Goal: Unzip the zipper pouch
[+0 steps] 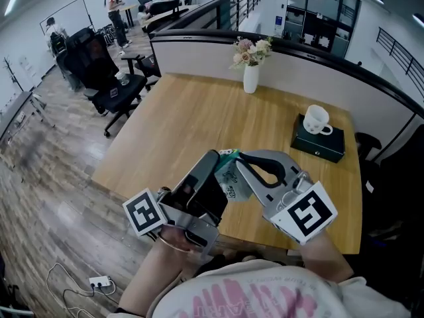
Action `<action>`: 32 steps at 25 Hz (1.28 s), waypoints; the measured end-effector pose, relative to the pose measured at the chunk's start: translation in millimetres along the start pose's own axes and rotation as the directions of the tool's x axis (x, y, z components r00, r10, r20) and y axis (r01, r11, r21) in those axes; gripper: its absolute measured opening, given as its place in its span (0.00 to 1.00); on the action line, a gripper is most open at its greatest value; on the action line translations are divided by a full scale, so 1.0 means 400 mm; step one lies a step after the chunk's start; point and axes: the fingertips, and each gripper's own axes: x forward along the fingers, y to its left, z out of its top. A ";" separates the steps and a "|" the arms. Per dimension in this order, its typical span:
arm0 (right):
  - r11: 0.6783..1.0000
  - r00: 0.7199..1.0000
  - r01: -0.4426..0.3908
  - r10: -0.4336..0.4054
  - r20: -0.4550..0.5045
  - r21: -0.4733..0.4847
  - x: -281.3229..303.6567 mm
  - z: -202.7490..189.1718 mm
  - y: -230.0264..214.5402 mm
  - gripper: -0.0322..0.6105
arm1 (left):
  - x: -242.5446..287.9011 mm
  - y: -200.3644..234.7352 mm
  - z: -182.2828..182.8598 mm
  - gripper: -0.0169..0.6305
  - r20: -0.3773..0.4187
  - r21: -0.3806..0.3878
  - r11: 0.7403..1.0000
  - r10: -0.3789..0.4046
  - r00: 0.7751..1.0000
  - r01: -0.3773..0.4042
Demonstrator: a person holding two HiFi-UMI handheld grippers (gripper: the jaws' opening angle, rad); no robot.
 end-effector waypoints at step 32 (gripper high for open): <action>0.996 0.996 -0.079 0.082 0.048 -0.051 -0.045 0.021 -0.074 0.07 | 0.077 -0.001 -0.044 0.03 0.080 -0.010 0.999 0.034 0.996 -0.033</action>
